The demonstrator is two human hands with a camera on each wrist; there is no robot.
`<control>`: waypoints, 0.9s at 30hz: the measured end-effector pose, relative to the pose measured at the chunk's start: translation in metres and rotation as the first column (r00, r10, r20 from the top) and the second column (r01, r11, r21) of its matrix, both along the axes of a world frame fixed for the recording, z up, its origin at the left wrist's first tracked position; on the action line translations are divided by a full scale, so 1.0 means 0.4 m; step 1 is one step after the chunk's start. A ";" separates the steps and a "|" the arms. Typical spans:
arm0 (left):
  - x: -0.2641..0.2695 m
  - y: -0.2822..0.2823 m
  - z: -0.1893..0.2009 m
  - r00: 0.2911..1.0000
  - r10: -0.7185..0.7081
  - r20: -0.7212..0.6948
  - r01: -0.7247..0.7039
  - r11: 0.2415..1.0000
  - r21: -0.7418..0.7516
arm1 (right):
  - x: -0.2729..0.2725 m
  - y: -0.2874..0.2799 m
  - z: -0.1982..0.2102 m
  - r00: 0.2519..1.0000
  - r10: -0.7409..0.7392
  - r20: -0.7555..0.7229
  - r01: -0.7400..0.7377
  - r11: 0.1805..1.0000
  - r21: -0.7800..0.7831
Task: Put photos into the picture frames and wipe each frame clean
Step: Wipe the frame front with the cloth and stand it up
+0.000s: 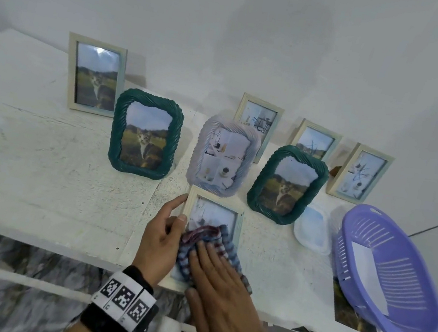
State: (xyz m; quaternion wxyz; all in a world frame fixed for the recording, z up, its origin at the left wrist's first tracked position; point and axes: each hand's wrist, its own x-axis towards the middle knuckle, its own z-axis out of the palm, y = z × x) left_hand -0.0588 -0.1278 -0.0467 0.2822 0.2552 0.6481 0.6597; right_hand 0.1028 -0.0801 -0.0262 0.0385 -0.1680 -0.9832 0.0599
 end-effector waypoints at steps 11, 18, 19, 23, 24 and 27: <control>-0.019 -0.004 -0.007 1.000 0.027 -0.004 -0.027 1.000 -0.013 | -0.020 -0.016 0.017 0.999 -0.022 0.025 0.023 1.000 -0.017; -0.027 -0.004 0.002 0.998 0.025 -0.063 -0.026 1.000 -0.013 | -0.060 0.070 0.035 0.993 -0.090 0.070 0.087 0.995 0.052; -0.027 -0.001 0.000 0.996 0.026 -0.088 -0.028 0.999 -0.022 | -0.076 0.078 0.037 0.987 -0.147 0.062 0.145 0.989 0.034; -0.041 0.006 0.010 0.999 0.034 -0.038 -0.034 0.999 -0.011 | -0.086 0.016 0.034 0.991 -0.136 0.016 0.136 0.990 -0.023; -0.048 0.004 0.008 0.999 0.036 -0.026 -0.036 0.999 -0.010 | -0.073 -0.005 0.038 0.997 -0.074 0.029 0.074 0.997 -0.004; -0.052 -0.007 0.003 0.994 0.041 -0.099 -0.045 0.998 -0.040 | -0.031 -0.016 0.051 0.995 0.067 0.070 -0.066 0.998 -0.014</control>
